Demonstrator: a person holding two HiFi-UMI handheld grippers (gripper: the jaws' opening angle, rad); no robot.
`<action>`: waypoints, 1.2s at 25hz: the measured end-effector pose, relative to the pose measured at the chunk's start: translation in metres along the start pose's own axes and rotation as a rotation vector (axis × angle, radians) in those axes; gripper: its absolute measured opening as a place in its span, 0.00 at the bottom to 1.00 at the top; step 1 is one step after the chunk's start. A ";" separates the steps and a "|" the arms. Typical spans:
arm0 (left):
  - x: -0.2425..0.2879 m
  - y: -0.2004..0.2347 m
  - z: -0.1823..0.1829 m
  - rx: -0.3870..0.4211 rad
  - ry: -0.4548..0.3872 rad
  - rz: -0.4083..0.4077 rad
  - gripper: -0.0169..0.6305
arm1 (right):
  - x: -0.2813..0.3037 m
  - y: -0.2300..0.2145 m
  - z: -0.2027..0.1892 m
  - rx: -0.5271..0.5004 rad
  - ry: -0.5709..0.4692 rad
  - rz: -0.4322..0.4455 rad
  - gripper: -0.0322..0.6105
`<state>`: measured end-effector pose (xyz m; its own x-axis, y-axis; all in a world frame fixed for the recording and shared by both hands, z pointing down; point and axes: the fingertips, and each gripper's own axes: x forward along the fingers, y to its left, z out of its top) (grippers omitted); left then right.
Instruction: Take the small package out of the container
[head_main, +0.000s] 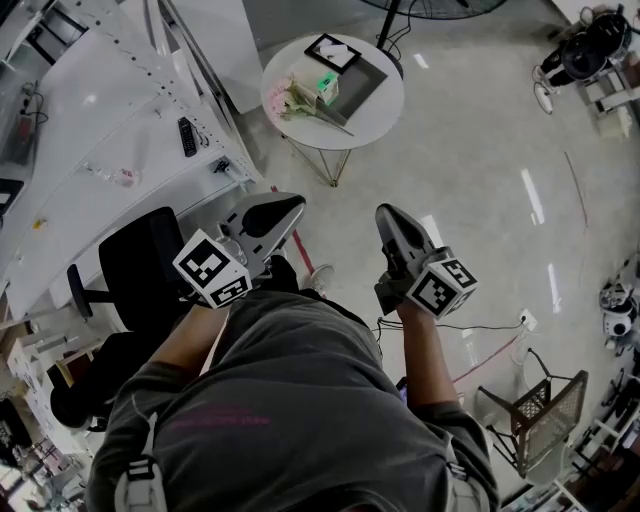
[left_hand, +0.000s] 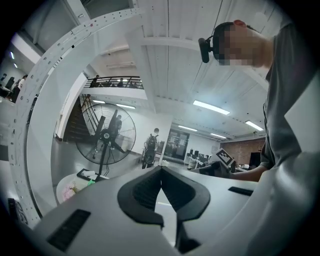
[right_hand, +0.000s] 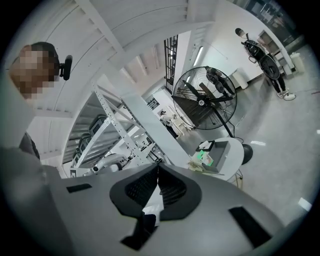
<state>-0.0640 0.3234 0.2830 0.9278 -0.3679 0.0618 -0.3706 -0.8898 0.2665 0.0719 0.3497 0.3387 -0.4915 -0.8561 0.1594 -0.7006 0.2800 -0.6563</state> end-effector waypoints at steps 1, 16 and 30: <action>0.002 0.000 0.000 0.000 0.002 0.000 0.05 | -0.001 -0.002 0.000 0.004 -0.001 -0.002 0.08; 0.043 0.038 0.002 -0.023 0.006 -0.029 0.05 | 0.023 -0.034 0.026 0.016 0.011 -0.031 0.08; 0.082 0.164 0.016 -0.060 0.037 -0.060 0.05 | 0.143 -0.063 0.056 0.040 0.040 -0.060 0.08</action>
<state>-0.0493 0.1430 0.3167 0.9498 -0.3027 0.0793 -0.3117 -0.8920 0.3274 0.0743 0.1858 0.3615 -0.4699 -0.8526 0.2286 -0.7086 0.2099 -0.6737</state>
